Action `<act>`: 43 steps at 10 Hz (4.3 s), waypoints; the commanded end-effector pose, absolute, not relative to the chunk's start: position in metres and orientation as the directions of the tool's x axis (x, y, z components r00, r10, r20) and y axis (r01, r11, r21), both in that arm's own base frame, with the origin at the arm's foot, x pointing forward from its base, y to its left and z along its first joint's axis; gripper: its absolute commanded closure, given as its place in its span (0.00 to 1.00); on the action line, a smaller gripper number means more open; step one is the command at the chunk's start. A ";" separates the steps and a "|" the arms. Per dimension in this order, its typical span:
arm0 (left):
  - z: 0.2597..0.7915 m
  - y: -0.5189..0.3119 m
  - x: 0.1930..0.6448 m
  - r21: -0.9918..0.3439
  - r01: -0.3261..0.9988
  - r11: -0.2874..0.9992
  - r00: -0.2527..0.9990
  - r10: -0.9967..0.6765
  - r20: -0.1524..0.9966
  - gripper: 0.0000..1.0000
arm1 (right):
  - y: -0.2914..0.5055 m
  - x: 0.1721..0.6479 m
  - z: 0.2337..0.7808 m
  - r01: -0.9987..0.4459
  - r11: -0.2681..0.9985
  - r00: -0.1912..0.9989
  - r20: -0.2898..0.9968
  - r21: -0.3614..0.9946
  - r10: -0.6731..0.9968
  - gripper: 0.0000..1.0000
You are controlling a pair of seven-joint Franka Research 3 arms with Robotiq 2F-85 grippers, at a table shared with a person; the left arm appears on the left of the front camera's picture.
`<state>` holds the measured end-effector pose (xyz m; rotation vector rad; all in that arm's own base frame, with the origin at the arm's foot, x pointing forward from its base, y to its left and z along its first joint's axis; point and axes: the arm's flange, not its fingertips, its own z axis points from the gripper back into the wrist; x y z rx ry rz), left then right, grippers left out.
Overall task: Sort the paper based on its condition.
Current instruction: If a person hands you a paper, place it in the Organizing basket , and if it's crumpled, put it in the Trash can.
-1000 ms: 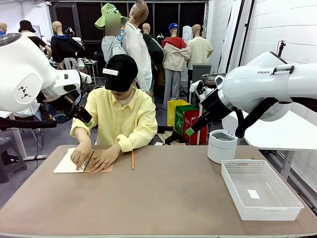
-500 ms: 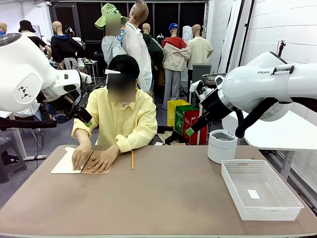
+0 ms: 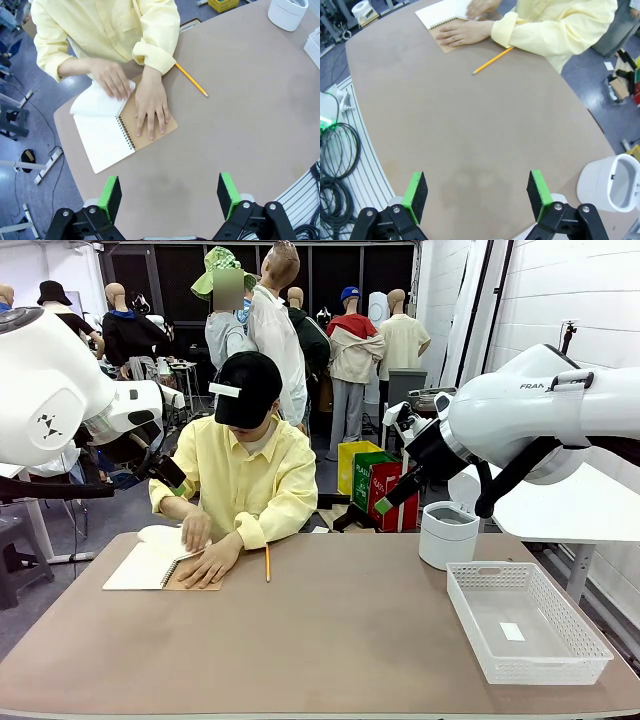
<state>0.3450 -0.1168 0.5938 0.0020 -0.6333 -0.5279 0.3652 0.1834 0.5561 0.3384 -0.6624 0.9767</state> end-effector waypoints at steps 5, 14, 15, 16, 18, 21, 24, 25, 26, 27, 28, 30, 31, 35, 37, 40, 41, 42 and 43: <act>0.594 -0.116 0.344 0.156 0.471 0.868 0.683 -0.471 0.559 0.00 | 0.184 0.365 0.556 -0.849 0.528 0.386 0.655 -0.024 0.650 0.00; 0.594 -0.116 0.344 0.156 0.471 0.868 0.683 -0.471 0.559 0.00 | 0.184 0.365 0.556 -0.849 0.528 0.386 0.655 -0.024 0.650 0.00; 0.594 -0.116 0.344 0.156 0.471 0.868 0.683 -0.471 0.559 0.00 | 0.184 0.365 0.556 -0.849 0.528 0.386 0.655 -0.024 0.650 0.00; 0.594 -0.116 0.344 0.156 0.471 0.868 0.683 -0.471 0.559 0.00 | 0.184 0.365 0.556 -0.849 0.528 0.386 0.655 -0.024 0.650 0.00; 0.594 -0.116 0.344 0.156 0.471 0.868 0.683 -0.471 0.559 0.00 | 0.184 0.365 0.556 -0.849 0.528 0.386 0.655 -0.024 0.650 0.00; 0.594 -0.116 0.344 0.156 0.471 0.868 0.683 -0.471 0.559 0.00 | 0.184 0.365 0.556 -0.849 0.528 0.386 0.655 -0.024 0.650 0.00; 0.594 -0.116 0.344 0.156 0.471 0.868 0.683 -0.471 0.559 0.00 | 0.184 0.365 0.556 -0.849 0.528 0.386 0.655 -0.024 0.650 0.00; 0.594 -0.116 0.344 0.156 0.471 0.868 0.683 -0.471 0.559 0.00 | 0.184 0.365 0.556 -0.849 0.528 0.386 0.655 -0.024 0.650 0.00; 0.594 -0.116 0.344 0.156 0.471 0.868 0.683 -0.471 0.559 0.00 | 0.184 0.365 0.556 -0.849 0.528 0.386 0.655 -0.024 0.650 0.00; 0.594 -0.116 0.344 0.156 0.471 0.868 0.683 -0.471 0.559 0.00 | 0.184 0.365 0.556 -0.849 0.528 0.386 0.655 -0.024 0.650 0.00; 0.594 -0.116 0.344 0.156 0.471 0.868 0.683 -0.471 0.559 0.00 | 0.184 0.365 0.556 -0.849 0.528 0.386 0.655 -0.024 0.650 0.00; 0.594 -0.116 0.344 0.156 0.471 0.868 0.683 -0.471 0.559 0.00 | 0.184 0.365 0.556 -0.849 0.528 0.386 0.655 -0.024 0.650 0.00; 0.594 -0.116 0.344 0.156 0.471 0.868 0.683 -0.471 0.559 0.00 | 0.184 0.365 0.556 -0.849 0.528 0.386 0.655 -0.024 0.650 0.00; 0.594 -0.116 0.344 0.156 0.471 0.868 0.683 -0.471 0.559 0.00 | 0.182 0.386 0.546 -0.705 0.650 0.654 0.616 0.285 0.439 0.00; 0.594 -0.116 0.344 0.156 0.471 0.868 0.683 -0.471 0.559 0.00 | 0.172 0.404 0.531 -0.544 0.685 0.805 0.532 0.485 0.263 0.00; 0.594 -0.116 0.344 0.156 0.471 0.868 0.683 -0.471 0.559 0.00 | 0.157 0.428 0.491 -0.322 0.688 0.934 0.335 0.650 0.120 0.00; 0.594 -0.116 0.344 0.156 0.471 0.868 0.683 -0.471 0.559 0.00 | 0.156 0.434 0.481 -0.281 0.691 0.951 0.287 0.665 0.111 0.00; 0.594 -0.116 0.344 0.156 0.471 0.868 0.683 -0.471 0.559 0.00 | 0.157 0.437 0.475 -0.277 0.706 0.956 0.264 0.652 0.131 0.00; 0.594 -0.116 0.344 0.156 0.471 0.868 0.683 -0.471 0.559 0.00 | 0.147 0.427 0.480 -0.333 0.693 0.932 0.336 0.640 0.138 0.00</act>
